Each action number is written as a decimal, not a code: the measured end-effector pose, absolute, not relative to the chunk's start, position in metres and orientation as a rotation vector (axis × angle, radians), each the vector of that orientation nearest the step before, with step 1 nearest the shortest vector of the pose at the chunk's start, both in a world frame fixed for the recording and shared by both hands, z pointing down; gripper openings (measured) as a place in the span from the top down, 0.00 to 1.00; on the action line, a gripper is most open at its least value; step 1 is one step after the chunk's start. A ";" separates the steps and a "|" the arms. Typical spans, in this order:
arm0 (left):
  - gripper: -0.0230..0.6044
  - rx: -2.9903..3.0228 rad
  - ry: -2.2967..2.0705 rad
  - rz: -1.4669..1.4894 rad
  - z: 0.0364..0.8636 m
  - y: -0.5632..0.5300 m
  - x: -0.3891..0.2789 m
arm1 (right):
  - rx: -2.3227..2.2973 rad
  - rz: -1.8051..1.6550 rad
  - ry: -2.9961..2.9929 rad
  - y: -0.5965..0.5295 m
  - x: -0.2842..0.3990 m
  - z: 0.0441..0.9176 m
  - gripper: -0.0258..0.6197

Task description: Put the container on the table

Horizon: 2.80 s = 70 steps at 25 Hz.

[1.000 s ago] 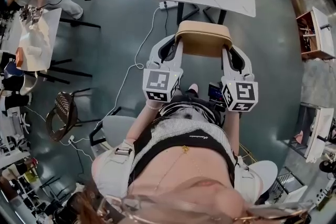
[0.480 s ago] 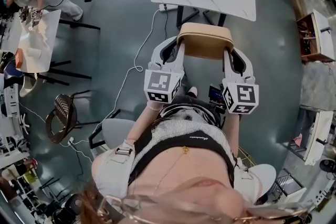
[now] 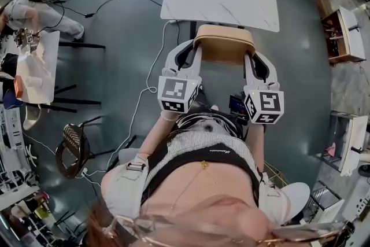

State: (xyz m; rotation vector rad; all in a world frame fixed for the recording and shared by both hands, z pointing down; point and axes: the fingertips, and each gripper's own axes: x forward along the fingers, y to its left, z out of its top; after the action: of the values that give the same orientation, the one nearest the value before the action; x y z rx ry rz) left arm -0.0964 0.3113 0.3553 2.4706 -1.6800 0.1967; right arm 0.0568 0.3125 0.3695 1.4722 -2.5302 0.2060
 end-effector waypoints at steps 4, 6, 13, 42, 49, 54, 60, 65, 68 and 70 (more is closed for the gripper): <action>0.91 2.475 -1.668 0.190 0.356 0.285 -0.105 | 1.479 0.202 -2.522 0.286 0.048 0.370 0.85; 0.91 2.478 -1.664 0.190 0.355 0.273 -0.112 | 1.482 0.203 -2.519 0.275 0.042 0.368 0.85; 0.91 2.488 -1.644 0.188 0.356 0.247 -0.138 | 1.490 0.198 -2.504 0.251 0.015 0.370 0.85; 0.91 2.389 -1.720 0.205 0.372 0.181 -0.199 | 1.380 0.225 -2.531 0.178 -0.046 0.387 0.85; 0.91 2.388 -1.733 0.220 0.370 0.134 -0.173 | 1.365 0.232 -2.544 0.128 -0.020 0.386 0.85; 0.91 2.372 -1.756 0.220 0.369 0.098 -0.154 | 1.348 0.234 -2.558 0.088 -0.002 0.385 0.85; 0.91 2.353 -1.765 0.243 0.371 0.064 -0.136 | 1.322 0.252 -2.570 0.053 0.017 0.388 0.85; 0.91 2.339 -1.775 0.253 0.374 0.043 -0.120 | 1.301 0.261 -2.579 0.028 0.032 0.390 0.85; 0.91 2.327 -1.782 0.254 0.376 0.032 -0.109 | 1.282 0.256 -2.583 0.016 0.042 0.391 0.85; 0.90 2.319 -1.786 0.258 0.378 0.027 -0.103 | 1.269 0.251 -2.586 0.009 0.049 0.393 0.85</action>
State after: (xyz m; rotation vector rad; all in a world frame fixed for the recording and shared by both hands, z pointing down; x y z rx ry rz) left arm -0.1027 0.0271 0.3776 2.3192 -1.7864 0.2579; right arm 0.0485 0.0088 0.3925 1.2693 -2.5856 0.2509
